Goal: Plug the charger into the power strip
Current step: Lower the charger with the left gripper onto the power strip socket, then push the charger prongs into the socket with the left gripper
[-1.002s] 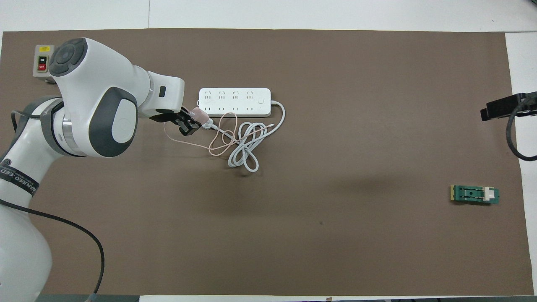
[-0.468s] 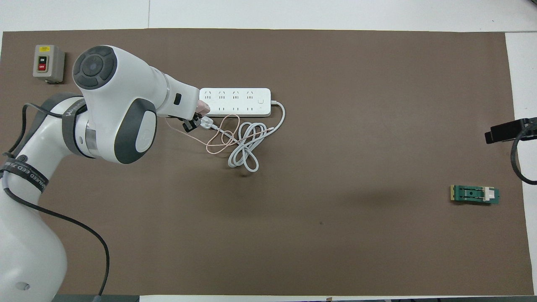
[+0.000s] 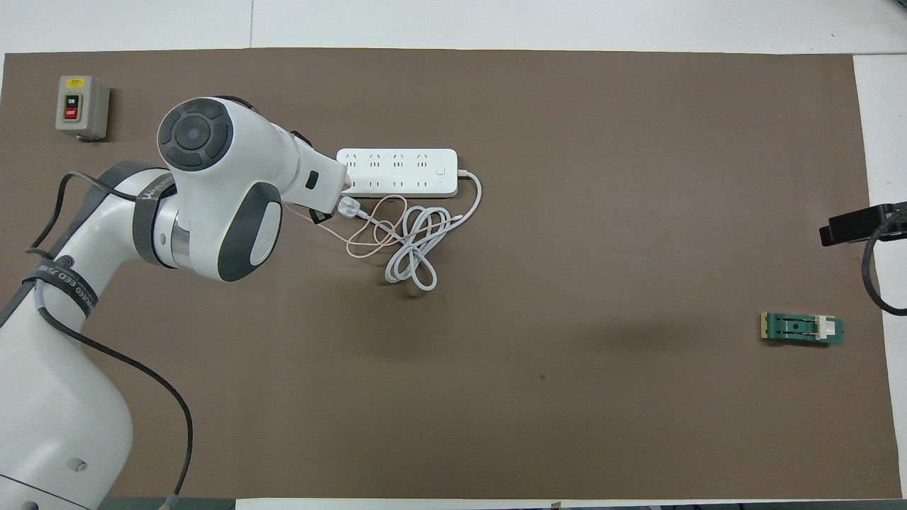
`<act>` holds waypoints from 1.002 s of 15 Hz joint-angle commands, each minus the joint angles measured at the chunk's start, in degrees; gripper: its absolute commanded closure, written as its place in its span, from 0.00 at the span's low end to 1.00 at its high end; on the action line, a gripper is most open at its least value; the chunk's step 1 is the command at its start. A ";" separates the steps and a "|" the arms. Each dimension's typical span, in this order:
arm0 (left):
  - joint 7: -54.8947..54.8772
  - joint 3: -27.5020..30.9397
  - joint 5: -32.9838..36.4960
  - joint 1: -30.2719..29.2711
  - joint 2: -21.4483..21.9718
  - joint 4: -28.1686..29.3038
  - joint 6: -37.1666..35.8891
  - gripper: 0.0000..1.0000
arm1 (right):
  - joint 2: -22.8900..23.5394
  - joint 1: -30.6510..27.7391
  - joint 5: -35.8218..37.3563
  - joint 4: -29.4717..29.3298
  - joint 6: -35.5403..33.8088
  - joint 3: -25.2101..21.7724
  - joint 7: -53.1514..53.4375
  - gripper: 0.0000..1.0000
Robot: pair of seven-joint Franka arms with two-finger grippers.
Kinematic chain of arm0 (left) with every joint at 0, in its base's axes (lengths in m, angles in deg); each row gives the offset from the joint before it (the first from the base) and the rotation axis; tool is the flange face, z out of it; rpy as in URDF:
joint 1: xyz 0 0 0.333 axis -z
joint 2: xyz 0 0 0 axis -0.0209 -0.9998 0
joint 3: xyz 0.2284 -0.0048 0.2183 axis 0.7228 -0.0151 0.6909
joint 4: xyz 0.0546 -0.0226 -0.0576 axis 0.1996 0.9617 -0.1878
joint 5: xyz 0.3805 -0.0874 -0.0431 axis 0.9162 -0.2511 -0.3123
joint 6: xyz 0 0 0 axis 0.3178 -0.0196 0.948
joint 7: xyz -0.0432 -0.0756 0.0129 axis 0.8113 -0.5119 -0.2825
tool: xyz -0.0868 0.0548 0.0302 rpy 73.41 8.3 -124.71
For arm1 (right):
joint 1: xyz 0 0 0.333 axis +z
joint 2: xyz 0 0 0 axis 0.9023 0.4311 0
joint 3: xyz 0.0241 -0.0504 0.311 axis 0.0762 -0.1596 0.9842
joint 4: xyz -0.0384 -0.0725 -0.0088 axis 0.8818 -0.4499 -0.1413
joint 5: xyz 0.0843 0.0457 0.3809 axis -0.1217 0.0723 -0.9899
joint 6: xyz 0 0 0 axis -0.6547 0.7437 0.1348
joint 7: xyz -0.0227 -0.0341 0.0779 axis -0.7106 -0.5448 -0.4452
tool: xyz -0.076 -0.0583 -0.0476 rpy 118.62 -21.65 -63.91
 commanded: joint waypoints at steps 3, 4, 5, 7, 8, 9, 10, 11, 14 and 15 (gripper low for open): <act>0.73 0.51 2.78 -0.05 -1.43 -0.54 3.11 1.00 | -1.49 -0.77 1.12 1.63 -0.09 0.29 -1.45 0.00; 0.73 0.51 2.87 -0.06 -1.69 -0.45 4.25 1.00 | -1.49 -0.77 1.12 1.63 -0.09 0.29 -1.45 0.00; 0.73 0.51 3.05 -0.06 -2.21 -0.45 5.82 1.00 | -1.58 -0.95 1.12 1.63 -0.09 0.29 -1.45 0.00; 0.73 0.60 3.66 -0.06 -2.39 -0.36 7.68 1.00 | -1.93 -1.12 1.20 1.72 -0.09 0.29 -1.45 0.00; 0.73 0.60 4.53 -0.06 -2.48 -0.36 8.29 1.00 | -1.93 -1.04 1.38 1.89 0.09 0.29 -1.45 0.00; 0.81 0.60 5.24 -0.06 -2.57 0.16 9.17 1.00 | -1.93 -1.04 2.86 1.89 0.35 0.38 -1.45 0.00; 0.81 0.60 5.24 0.03 -2.57 1.04 9.61 1.00 | -1.93 -0.77 4.35 1.89 0.52 0.38 -1.45 0.00; 0.73 0.60 5.33 0.21 -2.48 1.83 9.88 1.00 | -1.93 -0.60 5.06 1.89 0.53 0.47 -1.27 0.00; 0.81 0.60 5.33 0.73 -2.48 2.10 9.88 1.00 | -1.93 -0.60 5.07 1.98 -0.17 0.47 -0.74 0.00; 0.90 0.51 5.33 0.82 -2.48 2.10 9.97 1.00 | -2.02 -0.68 5.07 1.98 -0.52 0.47 -0.66 0.00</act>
